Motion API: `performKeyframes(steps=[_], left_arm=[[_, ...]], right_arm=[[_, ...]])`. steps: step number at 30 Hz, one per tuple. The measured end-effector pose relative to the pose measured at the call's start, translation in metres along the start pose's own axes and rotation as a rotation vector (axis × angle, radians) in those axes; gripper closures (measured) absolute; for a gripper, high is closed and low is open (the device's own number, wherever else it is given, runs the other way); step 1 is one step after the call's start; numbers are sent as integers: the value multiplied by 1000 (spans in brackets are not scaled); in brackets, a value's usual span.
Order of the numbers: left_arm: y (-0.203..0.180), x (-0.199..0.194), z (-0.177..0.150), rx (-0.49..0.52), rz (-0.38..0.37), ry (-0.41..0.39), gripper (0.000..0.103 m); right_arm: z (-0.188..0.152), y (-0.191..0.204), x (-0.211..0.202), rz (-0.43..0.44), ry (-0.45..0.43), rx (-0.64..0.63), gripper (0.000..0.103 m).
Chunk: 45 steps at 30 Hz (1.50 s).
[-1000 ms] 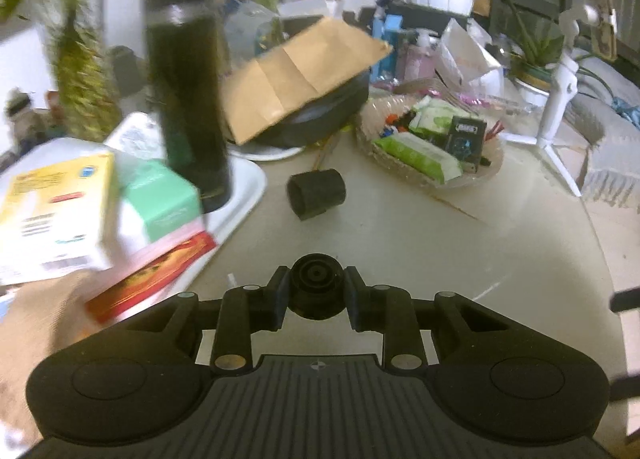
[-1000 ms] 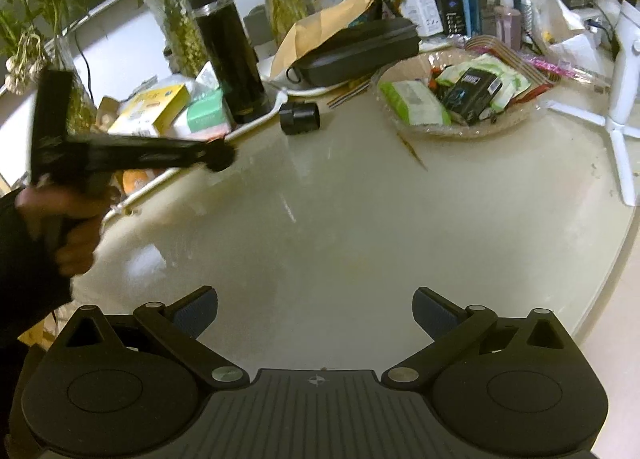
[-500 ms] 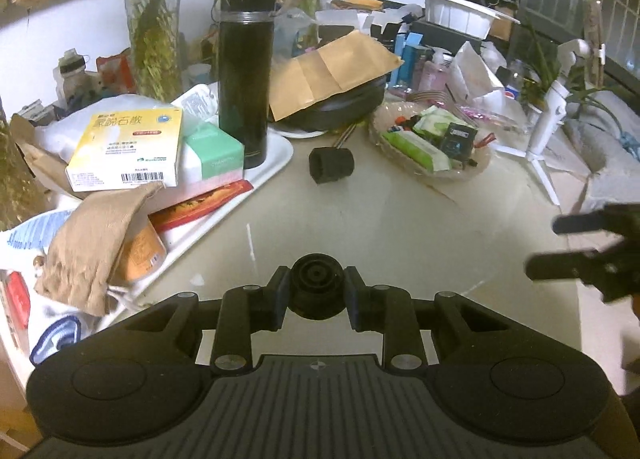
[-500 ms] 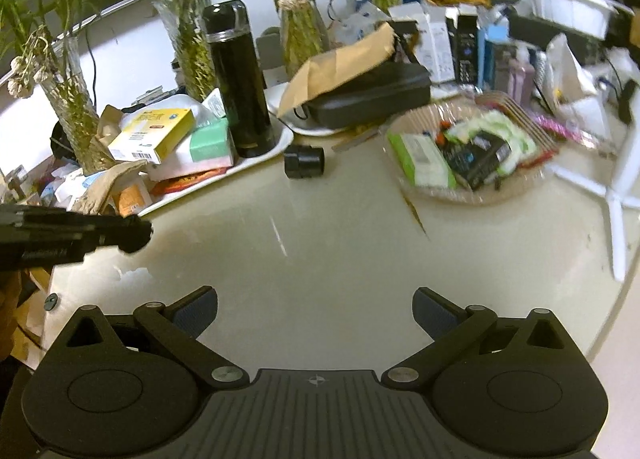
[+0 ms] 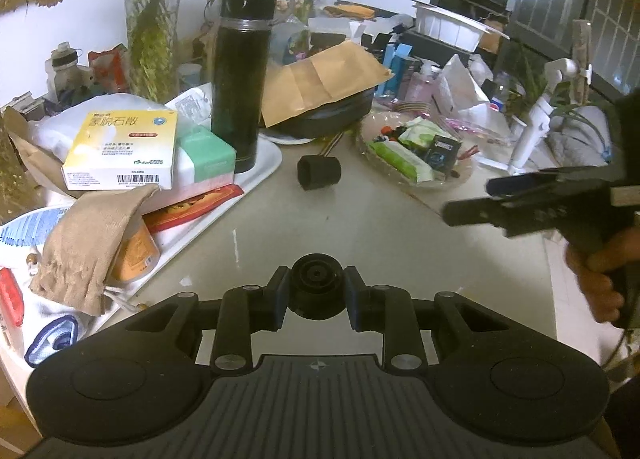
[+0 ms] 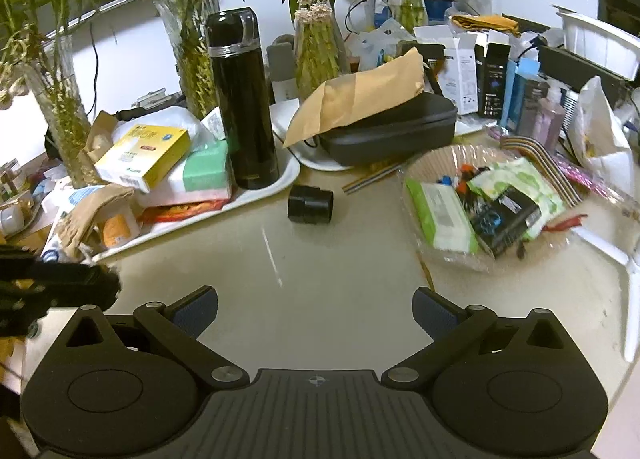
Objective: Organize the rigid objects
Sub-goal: 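Move the right tool toward the black square cap while left tool holds the knob, then close the right tool on the black square cap and lift it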
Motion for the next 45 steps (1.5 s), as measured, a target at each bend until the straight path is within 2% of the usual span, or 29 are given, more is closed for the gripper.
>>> performKeyframes(steps=[6,24,29,38,43,45], left_arm=[[5,-3,5,-95,-62,-9,75],[12,-3,6,-106,-20,12,74],[13,-6,8,-104,-10,7,74],[11,-10,13,-86,1,-25,74],[9,-10,13,-80,-6,-25,74],[9,-9,13,-79,-11,-25,74]], right_arm=[[15,7,24,-6,-21,-12,2],[36,30,124,3,-5,-1,16],[41,24,141,-18,-17,29,18],[50,12,165,-35,-32,93,27],[54,12,176,-42,-20,117,38],[54,11,177,-54,-22,122,55]])
Point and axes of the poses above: each gripper's, at about its wrist camera, not at the fingertips, and x roughly the way its jaws point, y to its left, z to its top, the point moved 8 cm from there along x, roughly the way its jaws point, and after that the axes turned 5 degrees about x, right-handed, at the moved point
